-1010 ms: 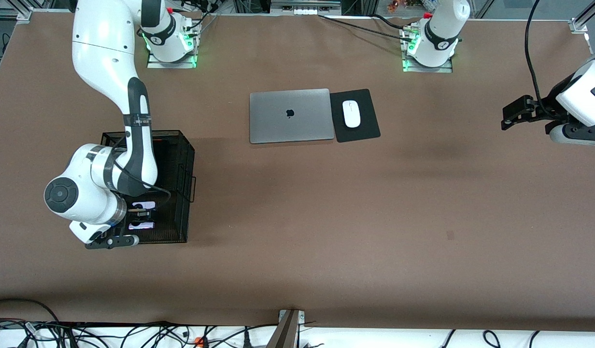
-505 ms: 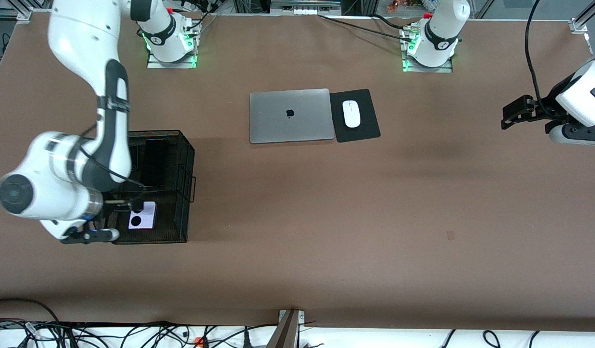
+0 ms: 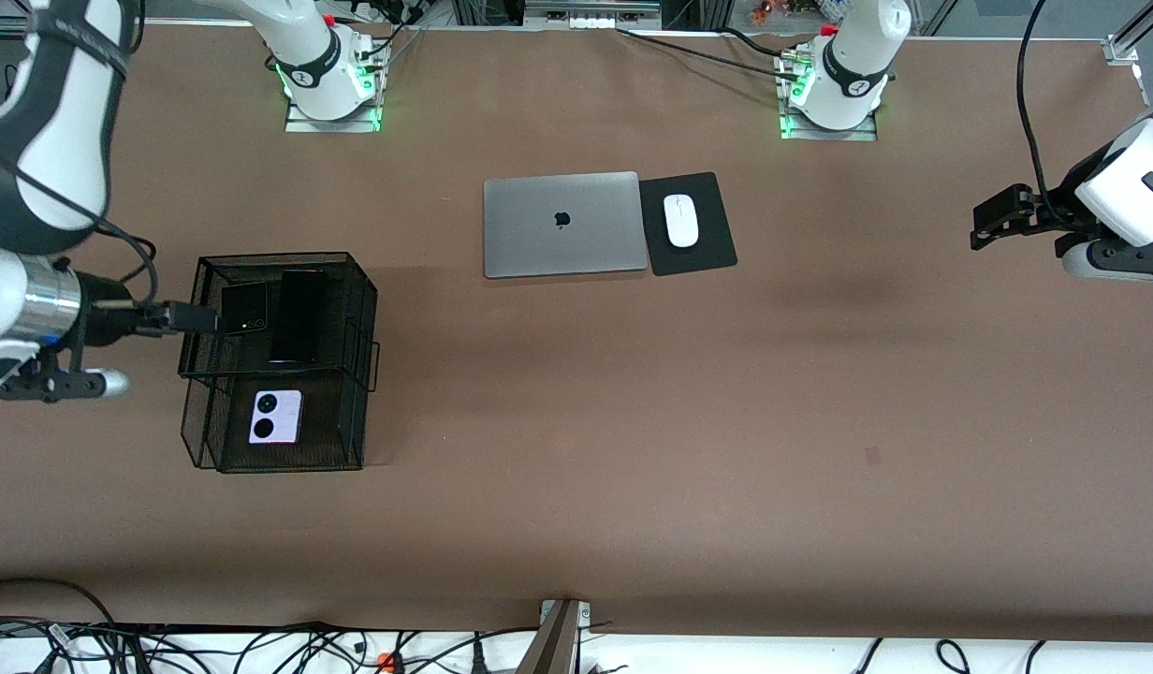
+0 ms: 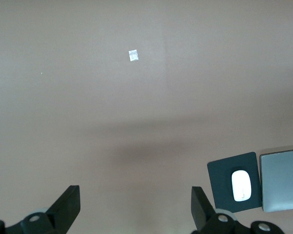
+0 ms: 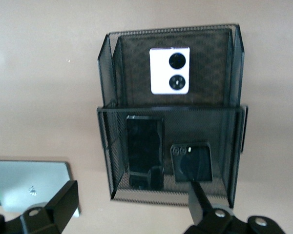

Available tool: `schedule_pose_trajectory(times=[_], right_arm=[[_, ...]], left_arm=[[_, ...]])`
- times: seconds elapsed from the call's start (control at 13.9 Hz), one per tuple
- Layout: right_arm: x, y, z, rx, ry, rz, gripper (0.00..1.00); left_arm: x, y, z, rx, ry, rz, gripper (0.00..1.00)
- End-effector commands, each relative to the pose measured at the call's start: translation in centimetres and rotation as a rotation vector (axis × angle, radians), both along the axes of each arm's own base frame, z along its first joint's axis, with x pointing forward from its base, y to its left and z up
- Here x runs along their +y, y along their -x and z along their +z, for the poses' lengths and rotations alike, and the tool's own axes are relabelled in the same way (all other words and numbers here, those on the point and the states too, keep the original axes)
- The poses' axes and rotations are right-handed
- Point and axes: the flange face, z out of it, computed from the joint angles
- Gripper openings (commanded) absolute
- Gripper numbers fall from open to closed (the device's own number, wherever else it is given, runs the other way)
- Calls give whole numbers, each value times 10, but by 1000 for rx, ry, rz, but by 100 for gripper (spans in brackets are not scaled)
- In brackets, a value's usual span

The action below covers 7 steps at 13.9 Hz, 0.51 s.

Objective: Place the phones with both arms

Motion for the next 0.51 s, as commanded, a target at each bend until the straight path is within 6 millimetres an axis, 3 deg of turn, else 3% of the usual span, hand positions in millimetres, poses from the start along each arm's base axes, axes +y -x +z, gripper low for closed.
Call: schedule_pose_trajectory(times=[0.0, 0.22, 0.43], right_arm=[[27, 17, 12, 37, 47, -37, 100], [39, 27, 24, 48, 102, -30, 100], [39, 28, 27, 44, 124, -23, 100]], left_arm=[[2, 1, 3, 2, -6, -5, 100], [3, 1, 3, 2, -9, -4, 100], [2, 1, 3, 2, -10, -5, 100]])
